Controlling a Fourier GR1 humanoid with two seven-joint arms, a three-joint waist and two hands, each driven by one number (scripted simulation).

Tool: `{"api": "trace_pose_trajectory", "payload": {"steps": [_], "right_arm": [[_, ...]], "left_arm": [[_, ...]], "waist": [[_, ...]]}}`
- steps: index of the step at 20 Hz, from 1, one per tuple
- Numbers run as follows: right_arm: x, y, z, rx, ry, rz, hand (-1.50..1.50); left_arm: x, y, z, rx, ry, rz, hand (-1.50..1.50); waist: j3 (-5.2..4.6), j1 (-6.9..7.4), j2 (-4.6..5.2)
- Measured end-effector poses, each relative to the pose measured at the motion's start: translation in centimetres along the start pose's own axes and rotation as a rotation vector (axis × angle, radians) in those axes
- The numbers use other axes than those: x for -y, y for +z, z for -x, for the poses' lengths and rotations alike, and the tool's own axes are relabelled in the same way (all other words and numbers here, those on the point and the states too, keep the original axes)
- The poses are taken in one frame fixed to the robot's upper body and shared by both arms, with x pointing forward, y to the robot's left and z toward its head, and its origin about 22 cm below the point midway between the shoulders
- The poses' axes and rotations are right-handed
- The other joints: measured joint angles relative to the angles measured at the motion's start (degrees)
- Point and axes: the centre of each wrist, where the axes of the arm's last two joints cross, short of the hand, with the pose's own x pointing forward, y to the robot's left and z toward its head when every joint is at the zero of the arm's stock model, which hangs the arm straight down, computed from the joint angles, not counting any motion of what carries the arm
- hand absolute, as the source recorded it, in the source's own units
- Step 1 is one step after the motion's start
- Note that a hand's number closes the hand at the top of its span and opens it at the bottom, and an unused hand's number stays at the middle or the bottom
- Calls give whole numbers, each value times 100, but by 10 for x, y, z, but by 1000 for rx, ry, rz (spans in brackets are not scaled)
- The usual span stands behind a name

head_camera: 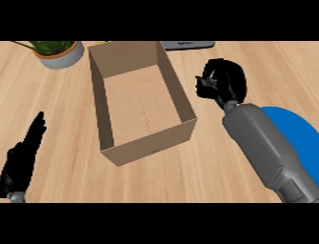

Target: Pick the eggplant from the plate and place it in the cardboard box

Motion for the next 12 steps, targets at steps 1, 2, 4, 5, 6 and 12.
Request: {"api": "trace_pose_trajectory", "payload": {"steps": [1,2,4,5,6,12], "right_arm": [[2,2,-14,21,-18,10,150],[5,4,-30,40,-37,17,150],[13,9,-58,67,-54,30,150],[16,14,-71,75,-63,38,150],[24,17,-84,79,-72,49,150],[55,43,-148,26,-45,71,150]], "left_arm": [[0,0,0,0,2,-1,0],[1,1,1,1,4,-1,0],[3,2,1,2,8,6,0],[2,2,0,8,11,10,0],[3,1,-2,16,11,12,0],[3,-4,-13,57,10,30,0]], "waist": [[3,-1,11],[5,10,27],[9,32,51],[12,54,68],[14,83,91],[28,327,218]]}}
